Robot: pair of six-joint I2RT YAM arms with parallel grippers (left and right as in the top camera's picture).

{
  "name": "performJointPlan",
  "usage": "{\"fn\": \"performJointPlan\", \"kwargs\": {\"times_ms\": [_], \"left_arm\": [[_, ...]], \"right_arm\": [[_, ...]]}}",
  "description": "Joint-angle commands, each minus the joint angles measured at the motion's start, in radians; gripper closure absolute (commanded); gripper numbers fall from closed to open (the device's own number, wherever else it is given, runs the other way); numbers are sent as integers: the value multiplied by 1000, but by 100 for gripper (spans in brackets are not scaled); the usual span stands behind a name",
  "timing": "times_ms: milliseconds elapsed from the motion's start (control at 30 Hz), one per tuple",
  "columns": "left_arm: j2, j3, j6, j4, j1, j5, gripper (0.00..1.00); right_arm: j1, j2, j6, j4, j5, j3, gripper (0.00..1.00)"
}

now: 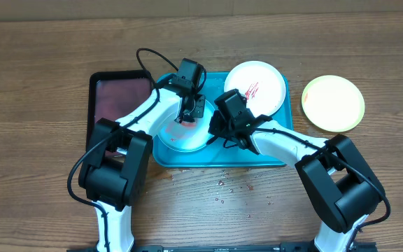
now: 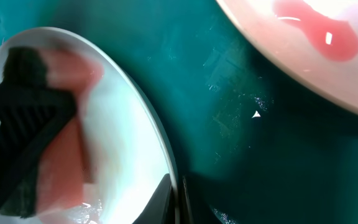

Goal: Clean dirty plates on tray and stack at the side
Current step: 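Wipe the light-blue plate's left edge with the sponge, right gripper holding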

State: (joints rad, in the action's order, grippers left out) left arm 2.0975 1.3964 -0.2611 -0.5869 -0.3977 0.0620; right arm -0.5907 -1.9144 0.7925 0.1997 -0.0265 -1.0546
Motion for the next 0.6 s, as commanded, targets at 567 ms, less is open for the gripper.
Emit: {"fn": "performJointPlan", "kwargs": {"times_ms": [567], "left_arm": [[200, -116, -68, -281, 56, 130, 96]], "right_arm": [[-3, -6, 26, -10, 0, -27, 96]]}}
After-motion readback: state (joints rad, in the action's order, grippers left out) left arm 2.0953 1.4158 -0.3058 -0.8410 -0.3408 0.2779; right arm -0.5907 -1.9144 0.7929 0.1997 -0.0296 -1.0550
